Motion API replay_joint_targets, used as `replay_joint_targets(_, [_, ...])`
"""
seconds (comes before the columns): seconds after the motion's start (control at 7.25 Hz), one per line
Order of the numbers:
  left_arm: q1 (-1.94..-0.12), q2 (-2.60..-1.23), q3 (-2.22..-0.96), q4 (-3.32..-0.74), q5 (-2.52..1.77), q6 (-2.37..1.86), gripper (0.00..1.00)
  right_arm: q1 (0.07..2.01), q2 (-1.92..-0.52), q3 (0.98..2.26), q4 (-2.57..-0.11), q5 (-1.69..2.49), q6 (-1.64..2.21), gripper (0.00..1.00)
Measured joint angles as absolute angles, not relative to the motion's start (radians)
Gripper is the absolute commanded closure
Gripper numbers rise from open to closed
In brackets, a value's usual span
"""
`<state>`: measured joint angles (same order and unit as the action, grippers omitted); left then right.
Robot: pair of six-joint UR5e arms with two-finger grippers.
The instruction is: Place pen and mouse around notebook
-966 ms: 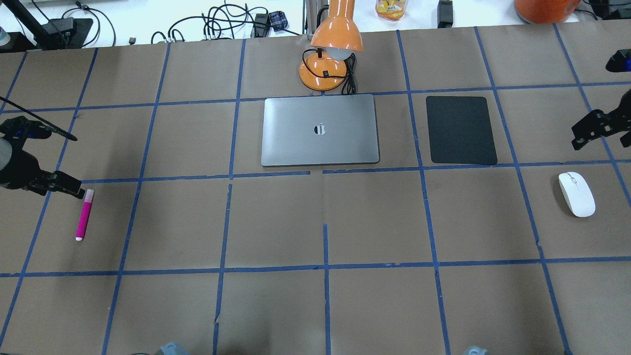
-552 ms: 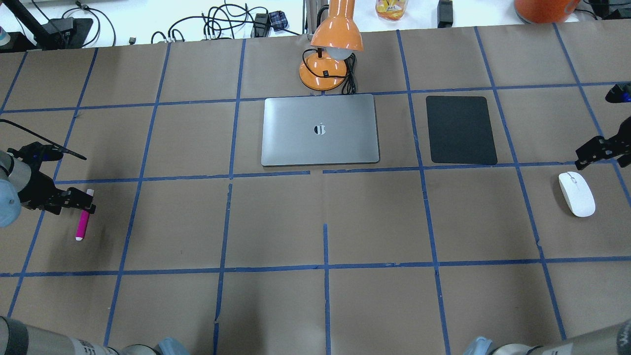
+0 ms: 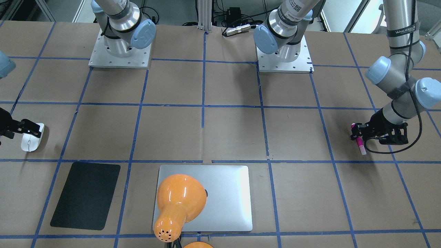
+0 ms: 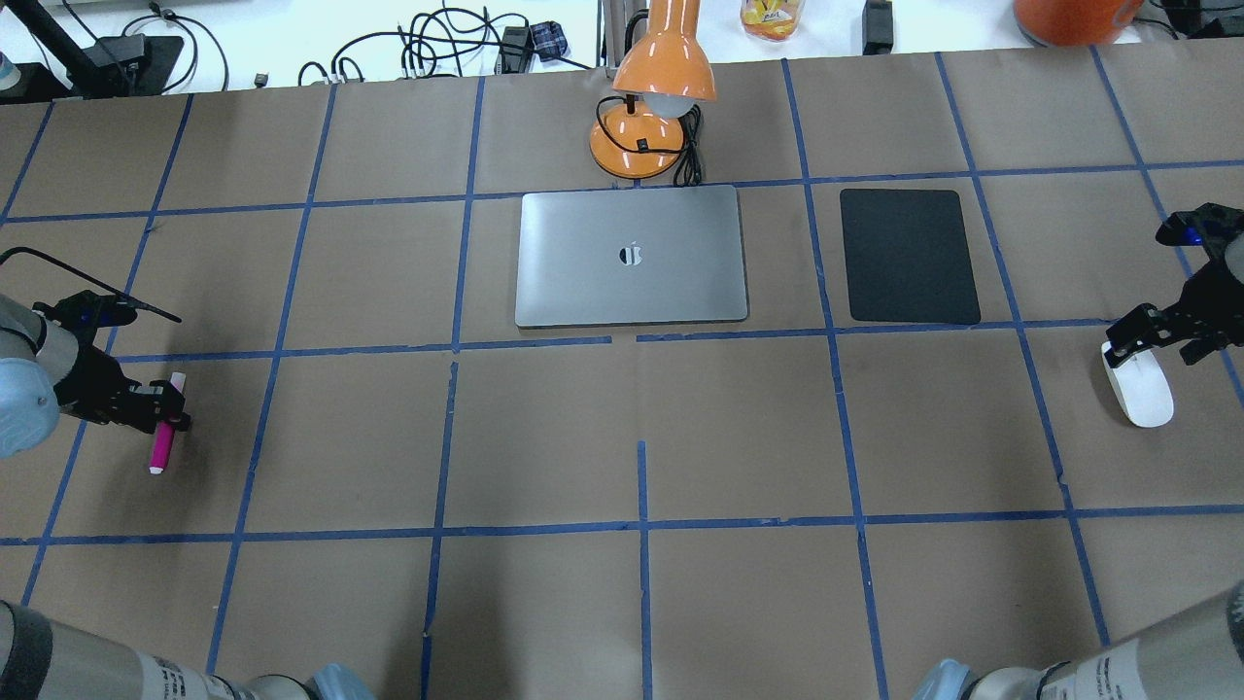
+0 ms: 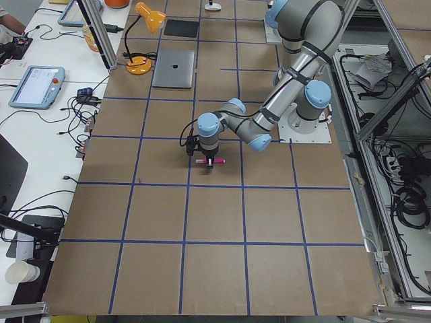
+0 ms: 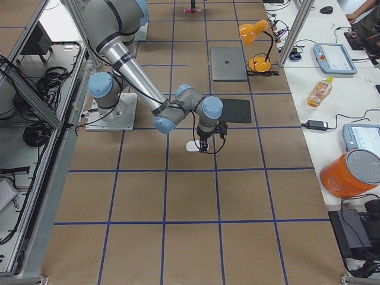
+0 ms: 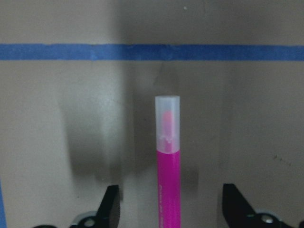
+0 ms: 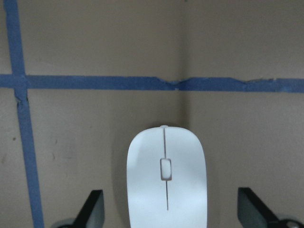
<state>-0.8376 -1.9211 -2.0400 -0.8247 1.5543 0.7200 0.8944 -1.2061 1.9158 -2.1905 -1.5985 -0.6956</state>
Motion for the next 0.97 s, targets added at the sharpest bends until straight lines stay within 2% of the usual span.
replay_joint_targets(0.55, [-0.839,-1.89,-2.03,-0.862,1.555,0.632,1.0,0.901,-1.163,1.924,-2.215,-1.607,-0.685,0.01])
replay_joint_targets(0.97, [-0.947,-1.791,-1.923,-1.162,1.493,0.278,1.0,0.902,-1.166,1.946,-2.218,-1.61,-0.684,0.28])
